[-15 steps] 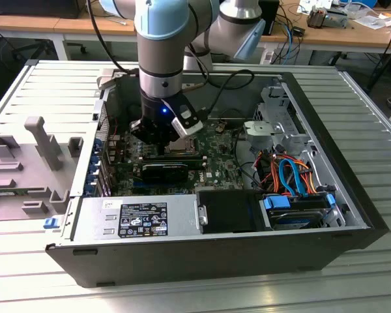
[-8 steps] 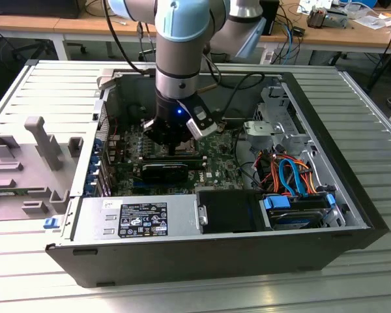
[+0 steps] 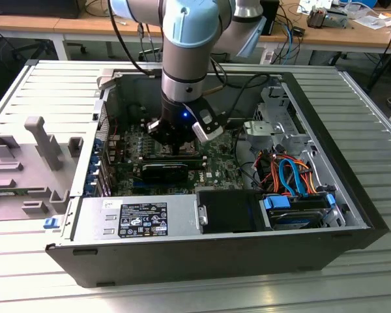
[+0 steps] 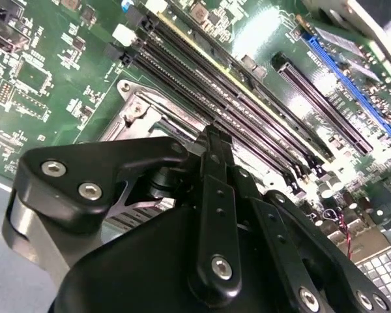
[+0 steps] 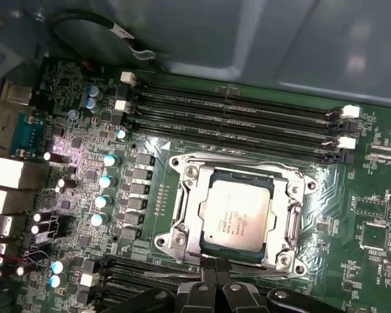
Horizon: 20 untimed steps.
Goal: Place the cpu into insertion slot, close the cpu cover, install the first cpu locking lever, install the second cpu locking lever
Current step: 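Install the second cpu locking lever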
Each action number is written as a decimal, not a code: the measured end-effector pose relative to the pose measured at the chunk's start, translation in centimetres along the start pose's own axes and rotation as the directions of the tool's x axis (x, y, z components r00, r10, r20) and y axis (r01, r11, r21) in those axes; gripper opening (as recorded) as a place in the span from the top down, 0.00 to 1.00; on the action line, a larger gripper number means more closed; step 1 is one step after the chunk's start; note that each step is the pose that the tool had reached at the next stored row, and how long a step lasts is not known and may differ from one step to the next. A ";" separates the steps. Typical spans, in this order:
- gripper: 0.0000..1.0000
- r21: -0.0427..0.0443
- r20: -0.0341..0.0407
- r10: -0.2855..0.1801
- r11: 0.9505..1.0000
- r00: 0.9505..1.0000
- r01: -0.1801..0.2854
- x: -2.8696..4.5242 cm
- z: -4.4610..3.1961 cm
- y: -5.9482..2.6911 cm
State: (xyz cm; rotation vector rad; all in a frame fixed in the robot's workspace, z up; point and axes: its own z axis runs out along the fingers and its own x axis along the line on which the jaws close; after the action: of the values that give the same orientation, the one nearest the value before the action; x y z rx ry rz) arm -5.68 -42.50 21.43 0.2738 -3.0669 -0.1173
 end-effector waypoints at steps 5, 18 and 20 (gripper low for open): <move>0.89 -0.004 -0.020 0.001 1.000 1.000 -0.001 -1.65 -0.12 -0.37; 0.89 0.032 -0.042 0.006 0.999 0.999 -0.005 -2.80 -0.20 -0.58; 0.89 0.032 -0.042 0.006 0.999 0.999 -0.005 -2.42 -0.17 -0.51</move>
State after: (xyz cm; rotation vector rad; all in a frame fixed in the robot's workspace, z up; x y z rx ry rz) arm -3.21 -42.58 21.43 0.2656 -3.0301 -0.0620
